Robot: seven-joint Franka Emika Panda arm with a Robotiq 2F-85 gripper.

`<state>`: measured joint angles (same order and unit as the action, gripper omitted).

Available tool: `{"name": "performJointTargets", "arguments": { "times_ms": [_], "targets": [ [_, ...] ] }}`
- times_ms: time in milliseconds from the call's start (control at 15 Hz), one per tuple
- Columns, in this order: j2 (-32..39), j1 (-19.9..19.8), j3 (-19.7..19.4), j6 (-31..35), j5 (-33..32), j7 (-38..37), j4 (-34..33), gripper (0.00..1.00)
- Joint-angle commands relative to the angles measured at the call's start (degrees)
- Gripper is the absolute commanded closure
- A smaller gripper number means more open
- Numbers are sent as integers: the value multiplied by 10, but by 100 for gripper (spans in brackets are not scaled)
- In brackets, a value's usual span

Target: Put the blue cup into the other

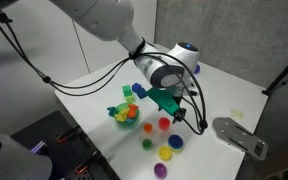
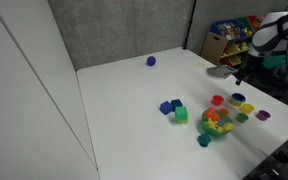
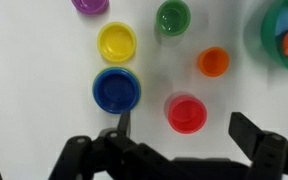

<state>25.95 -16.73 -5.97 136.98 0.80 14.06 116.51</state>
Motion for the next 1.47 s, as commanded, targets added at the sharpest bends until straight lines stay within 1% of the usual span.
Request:
{"name": "performJointTargets", "arguments": {
  "times_ms": [0,400,733,867,933,1067,1400],
  "targets": [
    [-87,45,-18,-38,-29,-61,73,0],
    [-222,90,-11,-129,-53,-123,154,0],
    [-334,113,6,-214,-53,-163,194,0],
    [-381,119,13,-232,-49,-155,208,0],
    [-406,121,19,-230,-62,-155,217,0],
    [-451,124,27,-234,-59,-146,228,0],
    [-533,136,43,-271,-44,-148,232,0]
  ]
}}
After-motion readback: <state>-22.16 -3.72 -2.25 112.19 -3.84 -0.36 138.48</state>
